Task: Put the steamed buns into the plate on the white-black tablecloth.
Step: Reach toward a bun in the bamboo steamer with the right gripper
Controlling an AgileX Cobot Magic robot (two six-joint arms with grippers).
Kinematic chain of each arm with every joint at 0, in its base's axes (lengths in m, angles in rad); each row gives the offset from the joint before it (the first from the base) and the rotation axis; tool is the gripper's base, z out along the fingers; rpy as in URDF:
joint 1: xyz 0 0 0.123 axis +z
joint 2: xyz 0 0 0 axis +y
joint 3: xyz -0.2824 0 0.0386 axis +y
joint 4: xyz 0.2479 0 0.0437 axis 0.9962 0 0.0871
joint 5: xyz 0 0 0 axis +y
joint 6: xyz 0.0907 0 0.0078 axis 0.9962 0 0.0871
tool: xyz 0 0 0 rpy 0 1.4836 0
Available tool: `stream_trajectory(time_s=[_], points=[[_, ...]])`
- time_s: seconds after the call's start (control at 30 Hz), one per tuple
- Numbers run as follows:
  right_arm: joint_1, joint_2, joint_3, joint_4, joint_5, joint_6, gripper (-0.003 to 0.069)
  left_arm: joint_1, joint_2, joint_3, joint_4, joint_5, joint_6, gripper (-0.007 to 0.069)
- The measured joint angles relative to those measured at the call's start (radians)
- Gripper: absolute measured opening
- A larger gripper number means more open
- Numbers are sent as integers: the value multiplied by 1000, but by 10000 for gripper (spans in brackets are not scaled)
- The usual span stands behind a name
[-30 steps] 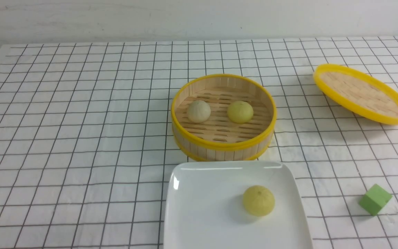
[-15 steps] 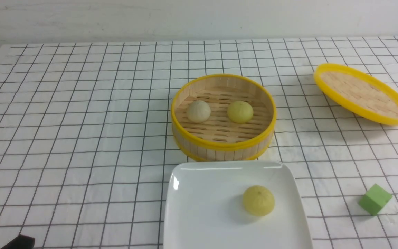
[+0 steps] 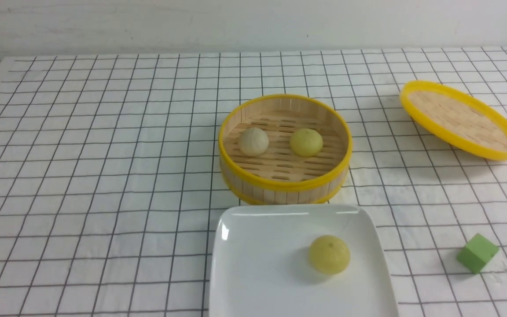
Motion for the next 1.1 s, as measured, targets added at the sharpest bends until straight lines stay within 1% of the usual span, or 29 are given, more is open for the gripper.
stream_trajectory(time_s=[0.03, 0.07, 0.1, 0.17, 0.2, 0.23, 0.27, 0.3, 0.33, 0.37, 0.4, 0.47, 0.5, 0.57, 0.63, 0.73, 0.77, 0.83, 0.93, 1.0, 1.07, 1.1], points=[[0, 108, -62, -76, 119, -16, -1, 0, 110, -39, 0, 134, 47, 2], [0, 181, -102, -128, 201, -20, 1, 0, 182, -57, 3, 245, 80, 2], [0, 211, -108, -137, 234, -20, 1, 0, 211, -61, 5, 279, 91, 2], [0, 407, -183, -212, 423, -21, 3, 0, 384, -68, 8, 425, 165, 2], [0, 422, -188, -213, 434, -21, 3, 0, 408, -68, 8, 445, 188, 2], [1, 545, -228, -200, 496, -43, 5, 0, 493, -69, 1, 471, 253, 2], [4, 594, -239, -179, 503, -63, 5, 0, 537, -70, -9, 473, 284, 2], [5, 605, -247, -160, 503, -82, 5, 0, 537, -70, -9, 473, 292, 2], [14, 658, -260, -111, 499, -128, 6, 0, 575, -70, -27, 470, 322, 2], [47, 724, -279, 2, 483, -235, 10, 0, 619, -71, -56, 462, 373, 2], [75, 768, -291, 90, 470, -319, 15, 0, 645, -73, -79, 456, 401, 2], [133, 846, -325, 234, 450, -451, 25, 0, 684, -76, -114, 439, 441, 2], [165, 893, -350, 274, 444, -487, 27, 0, 701, -76, -131, 430, 458, 2], [217, 983, -412, 288, 433, -513, 31, 0, 733, -76, -152, 419, 482, 4], [272, 1111, -513, 235, 411, -499, 35, 0, 762, -76, -162, 404, 500, 10], [305, 1224, -625, 142, 399, -440, 39, 0, 778, -76, -163, 395, 503, 15], [322, 1319, -725, 57, 401, -382, 47, 0, 786, -76, -164, 385, 504, 18], [339, 1431, -860, -39, 409, -313, 62, 0, 790, -76, -167, 362, 505, 24], [348, 1635, -1091, -150, 443, -226, 120, 0, 790, -76, -173, 320, 507, 34], [349, 1690, -1177, -185, 458, -196, 152, 0, 790, -76, -174, 307, 507, 35], [350, 1808, -1339, -257, 481, -138, 232, 0, 790, -76, -174, 293, 507, 42], [350, 1818, -1351, -263, 483, -133, 232, 0, 790, -76, -174, 292, 507, 43]])
